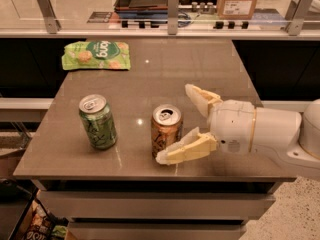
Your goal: Move orange can near green rice chip bag
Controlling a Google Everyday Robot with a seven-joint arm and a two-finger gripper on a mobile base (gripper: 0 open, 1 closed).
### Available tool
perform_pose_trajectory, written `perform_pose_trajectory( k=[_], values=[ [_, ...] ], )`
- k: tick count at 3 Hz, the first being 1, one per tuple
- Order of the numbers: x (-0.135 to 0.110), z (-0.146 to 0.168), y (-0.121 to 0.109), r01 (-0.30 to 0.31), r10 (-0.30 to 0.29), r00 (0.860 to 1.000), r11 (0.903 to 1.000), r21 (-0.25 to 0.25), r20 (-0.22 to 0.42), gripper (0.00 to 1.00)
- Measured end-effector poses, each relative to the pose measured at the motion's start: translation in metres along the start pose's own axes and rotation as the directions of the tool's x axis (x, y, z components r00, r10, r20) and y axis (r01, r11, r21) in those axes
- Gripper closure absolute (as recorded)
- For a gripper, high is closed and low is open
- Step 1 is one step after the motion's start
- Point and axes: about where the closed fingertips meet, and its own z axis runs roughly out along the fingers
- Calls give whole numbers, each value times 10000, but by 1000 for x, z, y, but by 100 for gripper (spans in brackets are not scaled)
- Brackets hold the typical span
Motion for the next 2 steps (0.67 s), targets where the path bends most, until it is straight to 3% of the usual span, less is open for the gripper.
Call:
perform_pose_trajectory(
  k=[2],
  values=[
    [5,18,2,133,-147,9998,9957,916,144,0]
  ],
)
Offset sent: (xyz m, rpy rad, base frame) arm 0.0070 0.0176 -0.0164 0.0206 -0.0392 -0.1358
